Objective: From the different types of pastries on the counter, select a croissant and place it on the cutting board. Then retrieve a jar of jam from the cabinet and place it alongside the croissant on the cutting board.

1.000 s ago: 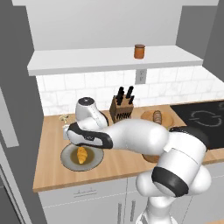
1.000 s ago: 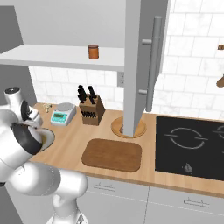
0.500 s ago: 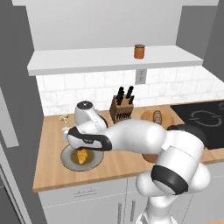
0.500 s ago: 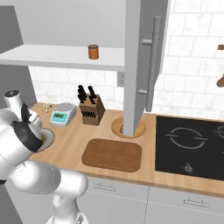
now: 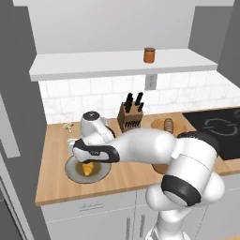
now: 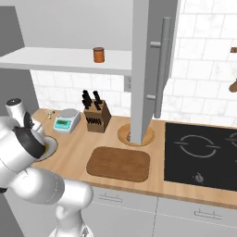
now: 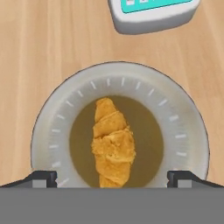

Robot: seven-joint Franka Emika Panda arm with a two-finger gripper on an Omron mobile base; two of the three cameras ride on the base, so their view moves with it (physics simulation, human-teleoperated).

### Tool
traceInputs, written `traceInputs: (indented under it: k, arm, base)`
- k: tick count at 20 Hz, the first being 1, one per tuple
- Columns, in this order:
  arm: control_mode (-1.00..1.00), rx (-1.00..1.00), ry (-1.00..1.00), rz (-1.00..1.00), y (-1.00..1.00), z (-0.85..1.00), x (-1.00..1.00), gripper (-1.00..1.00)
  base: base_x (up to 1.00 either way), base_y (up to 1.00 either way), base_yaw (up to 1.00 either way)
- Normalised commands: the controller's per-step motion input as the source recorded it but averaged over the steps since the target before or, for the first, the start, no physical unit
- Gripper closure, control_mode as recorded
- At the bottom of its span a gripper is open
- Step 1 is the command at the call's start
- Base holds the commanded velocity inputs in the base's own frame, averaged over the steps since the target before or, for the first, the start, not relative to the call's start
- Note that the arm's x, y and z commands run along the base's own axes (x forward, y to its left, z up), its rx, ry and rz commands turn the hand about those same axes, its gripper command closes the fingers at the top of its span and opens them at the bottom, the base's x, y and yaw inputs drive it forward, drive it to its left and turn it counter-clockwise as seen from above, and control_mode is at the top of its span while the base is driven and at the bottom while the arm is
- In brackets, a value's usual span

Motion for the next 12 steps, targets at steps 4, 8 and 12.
traceInputs:
  k: [4,8,12]
  arm:
    - [-1.0,0.03,0.0,-0.03,-0.1,-0.33,0.0,-1.0]
    - [-1.0,0.01,0.0,-0.03,-0.04,-0.29,0.0,-1.0]
    - [-1.0,0.0,0.0,-0.01,0.0,-0.3,0.0,-1.0]
  base:
    - [0.0,0.0,0.0]
    - [0.0,0.0,0.0]
    - [0.0,0.0,0.0]
